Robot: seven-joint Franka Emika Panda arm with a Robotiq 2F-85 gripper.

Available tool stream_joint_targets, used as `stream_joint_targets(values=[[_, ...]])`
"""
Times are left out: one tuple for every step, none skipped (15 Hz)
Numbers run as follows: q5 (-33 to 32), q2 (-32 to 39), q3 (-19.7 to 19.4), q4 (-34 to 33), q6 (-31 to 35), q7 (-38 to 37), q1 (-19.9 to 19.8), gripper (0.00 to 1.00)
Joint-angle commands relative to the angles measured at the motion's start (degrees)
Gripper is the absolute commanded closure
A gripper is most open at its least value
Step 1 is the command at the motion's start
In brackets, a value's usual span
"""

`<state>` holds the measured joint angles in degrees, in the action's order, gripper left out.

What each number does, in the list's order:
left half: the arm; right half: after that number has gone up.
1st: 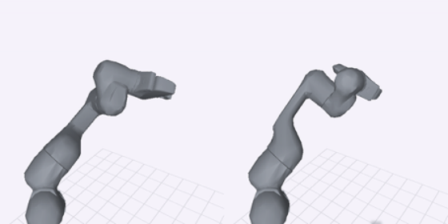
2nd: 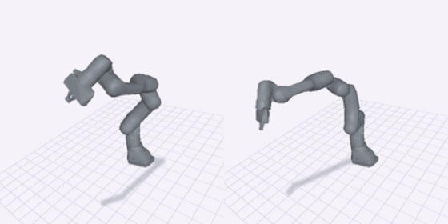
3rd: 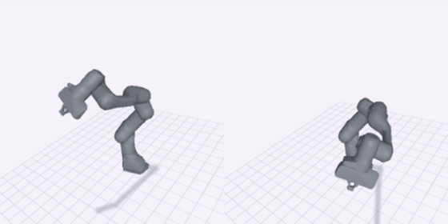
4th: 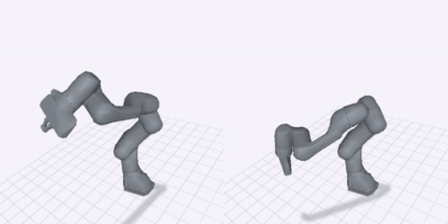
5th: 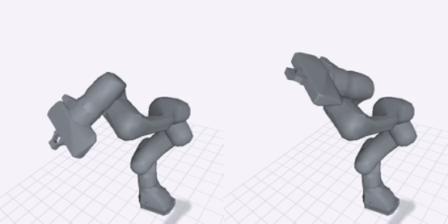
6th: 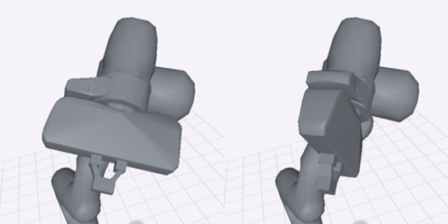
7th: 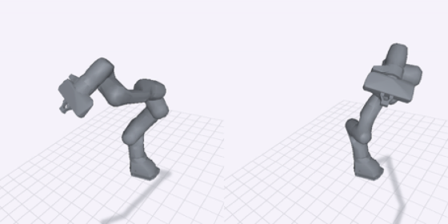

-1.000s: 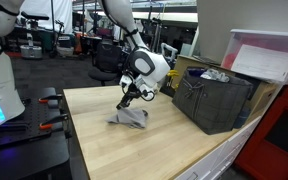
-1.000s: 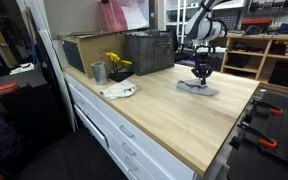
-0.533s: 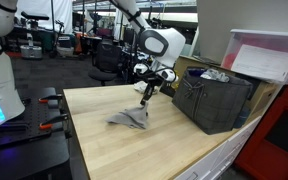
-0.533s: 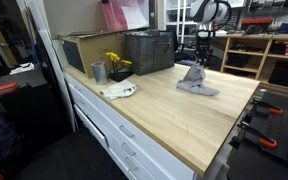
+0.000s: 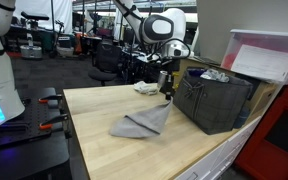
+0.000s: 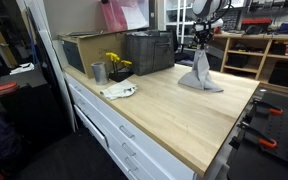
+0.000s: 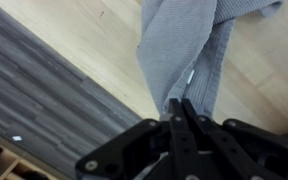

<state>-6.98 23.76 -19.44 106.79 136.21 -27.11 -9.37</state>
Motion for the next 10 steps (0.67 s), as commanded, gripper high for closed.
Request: stream_joint_targets(values=[[-10.9, 0.9, -5.9, -0.1, 3.5, -12.2, 4.5, 0.99], [-14.6, 1.2, -7.3, -0.3, 4.0, -15.5, 5.5, 0.99], [-18.5, 1.6, -8.8, -0.6, 3.9, -19.1, 6.5, 0.99], [-22.4, 1.9, -10.3, -0.8, 3.4, -22.9, 7.6, 0.99], [-24.4, 1.6, -10.4, -0.7, 2.4, -24.9, 7.8, 0.7], [-26.0, 1.2, -10.3, -0.3, 1.6, -26.4, 7.9, 0.69], [-27.0, 0.7, -9.7, 0.1, 0.9, -27.0, 7.7, 0.64], [-28.0, 0.0, -9.2, 0.9, 0.6, -27.9, 7.8, 0.55], [-28.8, -0.4, -8.7, 1.2, 0.2, -28.6, 7.8, 0.49], [-28.5, -1.1, -7.8, 1.9, -0.3, -28.3, 7.6, 0.4]])
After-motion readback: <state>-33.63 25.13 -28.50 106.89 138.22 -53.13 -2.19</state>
